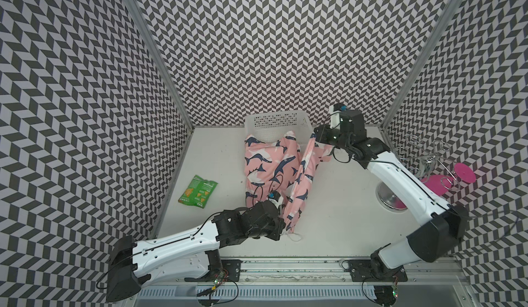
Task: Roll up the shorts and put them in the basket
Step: Fold the shorts at the center of the board.
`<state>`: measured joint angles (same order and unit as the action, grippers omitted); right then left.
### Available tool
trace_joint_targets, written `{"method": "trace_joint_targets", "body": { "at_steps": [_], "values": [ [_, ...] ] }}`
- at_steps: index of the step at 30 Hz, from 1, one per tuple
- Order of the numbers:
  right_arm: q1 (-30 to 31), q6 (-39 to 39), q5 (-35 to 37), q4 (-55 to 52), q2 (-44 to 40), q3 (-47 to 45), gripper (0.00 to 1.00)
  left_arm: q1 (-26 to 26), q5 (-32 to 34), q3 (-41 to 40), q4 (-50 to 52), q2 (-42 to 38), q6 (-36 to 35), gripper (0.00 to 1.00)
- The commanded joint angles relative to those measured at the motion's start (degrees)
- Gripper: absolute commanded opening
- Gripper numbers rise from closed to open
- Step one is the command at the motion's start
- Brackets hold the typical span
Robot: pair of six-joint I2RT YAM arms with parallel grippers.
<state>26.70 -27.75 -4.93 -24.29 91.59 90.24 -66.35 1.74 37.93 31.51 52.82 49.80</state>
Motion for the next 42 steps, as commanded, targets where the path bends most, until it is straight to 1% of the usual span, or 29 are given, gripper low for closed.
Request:
{"method": "trace_joint_targets", "body": {
  "at_steps": [1,4,7,13,17,21,24,26,28,30,32,37,39,42],
  "values": [
    [3.99,2.94,4.93,9.0,6.9,8.89,0.0,-0.74,2.1,-5.6,6.95,-4.44,15.0,0.0],
    [8.65,4.49,4.93,8.96,13.57,15.35,0.0,-0.79,4.12,-9.65,6.78,-8.58,22.31,0.0],
    [11.81,5.81,5.02,7.92,20.5,21.53,0.0,-0.82,6.27,-12.2,8.22,-10.23,27.81,0.0],
    [13.86,7.0,4.87,7.54,29.35,28.39,0.0,-0.86,11.52,-12.8,14.7,-10.09,36.27,0.0],
    [13.99,7.1,4.31,6.92,31.32,31.14,0.0,-0.87,15.84,-10.79,18.18,-11.86,38.94,0.0],
    [14.0,6.82,4.13,7.94,29.51,30.48,0.0,-0.83,19.81,-7.61,21.48,-16.14,39.67,0.0],
    [14.02,6.99,5.61,10.47,27.96,28.58,0.0,-0.78,24.54,-5.23,25.44,-20.27,41.1,0.0],
    [13.91,6.85,5.8,11.52,28.71,29.24,0.0,-0.71,27.85,-3.3,28.01,-22.21,42.46,0.0],
    [13.91,6.78,5.37,10.66,31.41,32.63,0.0,-0.43,29.81,-2.34,30.56,-23.18,44.24,0.0],
    [13.98,6.55,4.5,8.86,35.08,37.5,0.0,0.05,30.21,-2.33,33.83,-22.98,47.13,0.0],
    [13.91,6.9,3.88,9.03,37.64,39.86,0.0,0.2,30.55,-2.93,35.55,-22.25,49.55,0.0],
    [13.94,6.94,1.93,12.01,40.94,39.93,0.0,1.02,34.16,-3.94,39.62,-19.58,56.35,0.0],
    [13.99,6.96,0.43,12.41,42.27,40.27,0.0,1.52,36.67,-3.96,40.12,-17.85,57.17,0.0],
    [14.0,7.72,-1.79,13.27,43.63,40.41,0.0,3.57,37.66,-3.55,40.46,-15.01,56.44,0.0]
  ]
}}
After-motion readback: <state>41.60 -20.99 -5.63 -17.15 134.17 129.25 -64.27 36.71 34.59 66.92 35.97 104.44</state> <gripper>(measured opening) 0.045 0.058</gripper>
